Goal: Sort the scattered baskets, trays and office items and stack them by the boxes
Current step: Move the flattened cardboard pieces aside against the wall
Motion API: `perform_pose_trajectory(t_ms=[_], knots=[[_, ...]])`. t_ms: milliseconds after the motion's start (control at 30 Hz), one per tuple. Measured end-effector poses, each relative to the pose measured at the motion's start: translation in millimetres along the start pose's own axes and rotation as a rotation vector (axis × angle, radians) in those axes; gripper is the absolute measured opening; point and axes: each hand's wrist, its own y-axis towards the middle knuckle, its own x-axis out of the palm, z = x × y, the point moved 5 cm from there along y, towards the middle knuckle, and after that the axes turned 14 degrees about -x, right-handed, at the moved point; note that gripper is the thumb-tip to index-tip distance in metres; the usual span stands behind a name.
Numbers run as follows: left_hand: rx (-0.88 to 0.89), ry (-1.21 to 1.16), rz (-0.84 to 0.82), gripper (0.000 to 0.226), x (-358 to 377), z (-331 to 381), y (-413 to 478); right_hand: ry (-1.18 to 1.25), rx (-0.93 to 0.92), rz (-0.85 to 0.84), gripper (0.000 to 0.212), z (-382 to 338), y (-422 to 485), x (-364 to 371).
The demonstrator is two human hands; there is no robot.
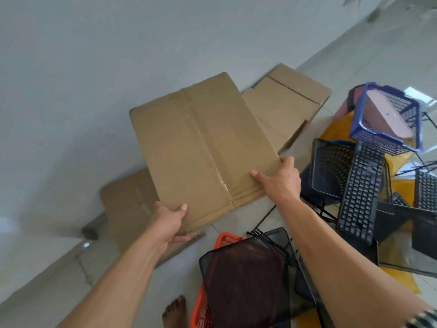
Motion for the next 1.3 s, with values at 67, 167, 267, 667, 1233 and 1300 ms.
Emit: perform_pose_trajectory(t_ms=[67, 167, 267, 667, 1233, 1300], knots=[[0.022, -0.008, 0.014, 0.044, -16.3, -1.2, -7.3, 0.016, -0.025, -0.003, 0.083, -9.9, -8.4, 3.8], [0.041, -0.009, 0.075, 0.044, -44.8, -5.1, -11.0, 0.033, -0.05, -0.017, 0.083, -21.8, -21.3, 20.4], [0.018, -0.005, 0.126, 0.046, -73.3, -15.0, -8.3, 0.054, -0.042, -0.064, 0.078, -26.7, -34.6, 49.4], [-0.102, -0.059, 0.207, 0.037, -143.9, -80.9, 52.3, 0.007, -0.067, -0.288, 0.081, -18.0, -65.0, 159.4], [-0.032, 0.068, 0.205, 0.034, -148.1, -90.5, 59.3, 0.493, 0.243, -0.377, 0.049, 10.5, -63.8, 156.8], [-0.003, 0.053, 0.204, 0.033, -148.2, -92.0, 56.2, 0.63, 0.365, -0.35, 0.082, 22.9, -66.0, 163.8]])
